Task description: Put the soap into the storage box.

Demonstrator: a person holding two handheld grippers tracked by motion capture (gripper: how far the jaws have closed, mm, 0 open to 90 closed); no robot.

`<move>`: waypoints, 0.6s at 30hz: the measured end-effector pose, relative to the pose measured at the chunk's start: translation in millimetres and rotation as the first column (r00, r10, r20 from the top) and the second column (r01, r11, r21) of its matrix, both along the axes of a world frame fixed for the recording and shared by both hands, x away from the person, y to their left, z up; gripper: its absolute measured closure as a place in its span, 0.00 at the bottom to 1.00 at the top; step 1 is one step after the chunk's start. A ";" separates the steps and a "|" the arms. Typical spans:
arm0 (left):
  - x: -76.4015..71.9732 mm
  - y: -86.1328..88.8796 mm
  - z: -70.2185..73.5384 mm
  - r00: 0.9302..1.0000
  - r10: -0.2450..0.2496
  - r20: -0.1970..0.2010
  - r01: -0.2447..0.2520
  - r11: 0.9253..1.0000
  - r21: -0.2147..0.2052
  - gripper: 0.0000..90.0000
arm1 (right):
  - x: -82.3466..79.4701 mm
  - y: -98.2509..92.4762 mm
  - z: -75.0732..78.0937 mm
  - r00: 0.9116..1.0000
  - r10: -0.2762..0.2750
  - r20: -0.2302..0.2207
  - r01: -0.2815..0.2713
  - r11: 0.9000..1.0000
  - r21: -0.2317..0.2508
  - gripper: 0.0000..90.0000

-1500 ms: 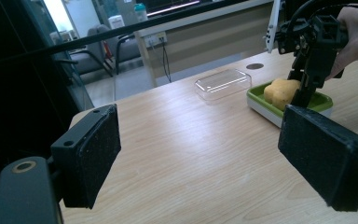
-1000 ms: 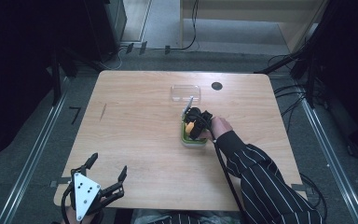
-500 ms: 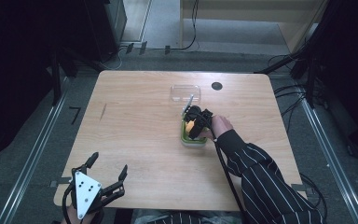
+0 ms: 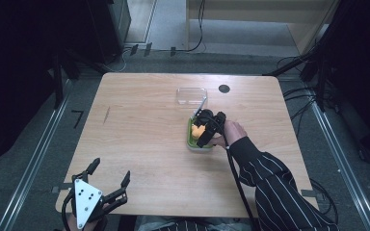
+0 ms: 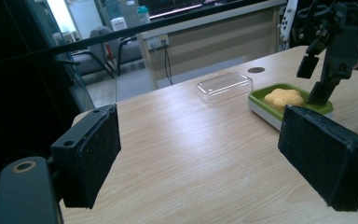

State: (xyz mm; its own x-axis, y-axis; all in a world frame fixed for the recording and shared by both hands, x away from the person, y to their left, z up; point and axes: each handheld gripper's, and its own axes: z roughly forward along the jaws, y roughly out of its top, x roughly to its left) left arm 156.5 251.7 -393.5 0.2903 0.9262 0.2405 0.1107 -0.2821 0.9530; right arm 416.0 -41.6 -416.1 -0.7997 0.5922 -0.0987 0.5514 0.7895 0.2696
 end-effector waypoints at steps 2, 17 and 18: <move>1.4 -1.9 -0.2 1.000 -0.007 -0.004 0.007 1.000 0.009 0.14 | -4.4 -4.3 1.8 1.000 0.000 -0.011 0.000 1.000 0.006 0.06; 2.8 -2.1 -0.2 1.000 -0.010 -0.002 0.010 1.000 0.005 0.14 | -40.7 -36.2 2.1 0.999 -0.019 -0.040 0.019 1.000 -0.017 0.03; 2.8 -2.3 -0.1 1.000 -0.011 -0.002 0.011 1.000 0.006 0.14 | -43.2 -37.7 1.7 0.999 -0.022 -0.042 0.021 1.000 -0.019 0.03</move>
State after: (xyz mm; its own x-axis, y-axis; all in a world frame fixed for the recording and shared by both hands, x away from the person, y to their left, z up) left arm 159.3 249.4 -393.6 0.3007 0.9215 0.2456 0.1099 -0.2893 0.9509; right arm 372.7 -79.3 -414.3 -0.7907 0.6075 -0.0759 0.5787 0.7821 0.2313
